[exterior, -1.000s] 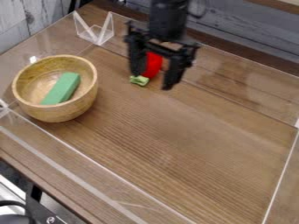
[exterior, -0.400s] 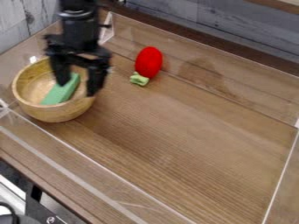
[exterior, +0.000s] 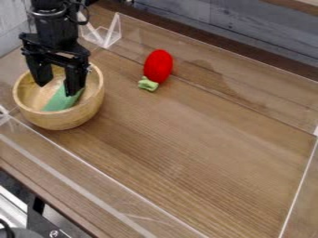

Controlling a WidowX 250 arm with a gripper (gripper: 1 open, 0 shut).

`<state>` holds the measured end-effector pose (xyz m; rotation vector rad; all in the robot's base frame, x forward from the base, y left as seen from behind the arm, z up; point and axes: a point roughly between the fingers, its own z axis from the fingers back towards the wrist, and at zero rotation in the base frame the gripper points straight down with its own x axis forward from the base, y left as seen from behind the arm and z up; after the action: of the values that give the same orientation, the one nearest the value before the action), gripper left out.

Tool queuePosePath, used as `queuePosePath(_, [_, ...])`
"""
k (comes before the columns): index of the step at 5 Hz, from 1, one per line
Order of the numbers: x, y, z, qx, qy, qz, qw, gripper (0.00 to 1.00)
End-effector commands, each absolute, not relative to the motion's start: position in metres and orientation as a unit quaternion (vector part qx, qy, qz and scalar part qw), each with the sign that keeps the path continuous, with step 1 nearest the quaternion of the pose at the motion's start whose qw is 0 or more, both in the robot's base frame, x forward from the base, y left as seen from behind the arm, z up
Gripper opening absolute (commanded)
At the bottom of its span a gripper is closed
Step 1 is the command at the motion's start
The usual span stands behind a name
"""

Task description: Remove the green block from the brown bowl and put it on the table

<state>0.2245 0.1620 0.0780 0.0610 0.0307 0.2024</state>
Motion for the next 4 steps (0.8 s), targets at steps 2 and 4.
queuePosePath(2, [0.237,0.176,0.074,0.052,0.001,0.164,0.985,1.00])
queuePosePath(4, [0.253,0.178,0.062,0.057,0.005,0.146,0.988,1.00])
